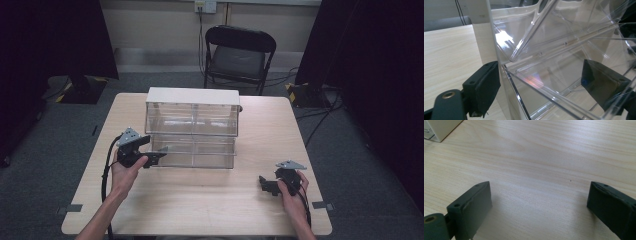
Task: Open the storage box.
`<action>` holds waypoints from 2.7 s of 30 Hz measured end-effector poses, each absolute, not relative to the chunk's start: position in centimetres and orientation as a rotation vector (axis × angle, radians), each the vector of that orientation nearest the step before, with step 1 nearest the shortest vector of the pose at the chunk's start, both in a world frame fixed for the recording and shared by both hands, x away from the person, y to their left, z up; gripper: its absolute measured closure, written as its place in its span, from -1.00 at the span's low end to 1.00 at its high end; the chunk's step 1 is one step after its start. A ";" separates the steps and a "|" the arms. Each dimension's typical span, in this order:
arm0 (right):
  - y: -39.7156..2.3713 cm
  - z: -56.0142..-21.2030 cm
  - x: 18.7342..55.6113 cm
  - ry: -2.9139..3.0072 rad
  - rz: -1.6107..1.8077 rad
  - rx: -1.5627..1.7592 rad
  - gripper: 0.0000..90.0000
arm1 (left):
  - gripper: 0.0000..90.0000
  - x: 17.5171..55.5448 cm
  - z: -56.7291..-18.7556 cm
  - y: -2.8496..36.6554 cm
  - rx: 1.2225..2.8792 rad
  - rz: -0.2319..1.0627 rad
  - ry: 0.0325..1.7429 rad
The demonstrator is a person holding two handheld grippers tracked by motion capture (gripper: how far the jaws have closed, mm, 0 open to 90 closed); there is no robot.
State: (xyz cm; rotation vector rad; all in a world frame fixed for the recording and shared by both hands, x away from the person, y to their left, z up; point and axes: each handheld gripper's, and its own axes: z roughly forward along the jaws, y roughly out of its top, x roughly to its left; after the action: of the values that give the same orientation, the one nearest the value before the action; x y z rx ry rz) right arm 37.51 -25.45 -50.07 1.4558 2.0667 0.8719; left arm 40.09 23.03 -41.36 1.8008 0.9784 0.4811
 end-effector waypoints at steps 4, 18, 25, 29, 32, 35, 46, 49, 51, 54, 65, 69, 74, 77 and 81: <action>-25.5 -50.1 37.5 2.067 0.872 1.456 -0.89 | -0.65 40.2 -41.1 23.0 1.806 0.490 0.974; -25.5 -50.1 37.5 2.067 0.872 1.456 -0.89 | -0.68 40.4 -41.1 23.1 1.814 0.481 0.968; -25.5 -50.1 37.5 2.067 0.872 1.456 -0.89 | -0.68 40.4 -41.0 23.0 1.815 0.486 0.964; -25.5 -50.1 37.5 2.068 0.871 1.454 -0.89 | -0.70 40.3 -40.8 23.0 1.815 0.492 0.955; -25.5 -50.1 37.5 2.068 0.871 1.455 -0.89 | -0.65 40.2 -40.7 22.9 1.811 0.482 0.942; -25.5 -50.1 37.5 2.067 0.872 1.456 -0.89 | -0.65 40.2 -40.6 22.5 1.811 0.483 0.941; -25.5 -50.1 37.5 2.067 0.872 1.456 -0.89 | -0.66 40.2 -40.4 22.6 1.800 0.493 0.943; -25.5 -50.1 37.5 2.068 0.871 1.454 -0.89 | -0.66 40.3 -39.9 22.6 1.798 0.494 0.939; -25.5 -50.1 37.5 2.068 0.871 1.455 -0.89 | -0.66 40.4 -39.5 22.6 1.794 0.501 0.930; -25.5 -50.1 37.5 2.068 0.871 1.455 -0.89 | -0.68 40.5 -39.2 22.5 1.790 0.509 0.927; -25.5 -50.1 37.5 2.068 0.871 1.454 -0.89 | -0.66 40.7 -39.1 22.6 1.779 0.489 0.937; -25.5 -50.1 37.5 2.068 0.871 1.455 -0.89 | -0.64 40.6 -39.3 22.6 1.761 0.470 0.964; -25.5 -50.1 37.5 2.067 0.870 1.456 -0.89 | -0.62 40.6 -39.3 22.5 1.769 0.484 0.966; -25.5 -50.1 37.5 2.068 0.871 1.454 -0.89 | -0.60 40.5 -39.3 22.6 1.772 0.490 0.965; -25.5 -50.1 37.5 2.068 0.871 1.454 -0.89 | -0.59 40.4 -39.2 22.5 1.764 0.490 0.971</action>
State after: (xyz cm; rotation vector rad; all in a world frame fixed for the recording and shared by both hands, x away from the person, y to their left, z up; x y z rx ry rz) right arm 37.51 -25.47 -50.07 1.4542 2.0679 0.8708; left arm 40.39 22.54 -39.23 1.7638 0.9705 0.4903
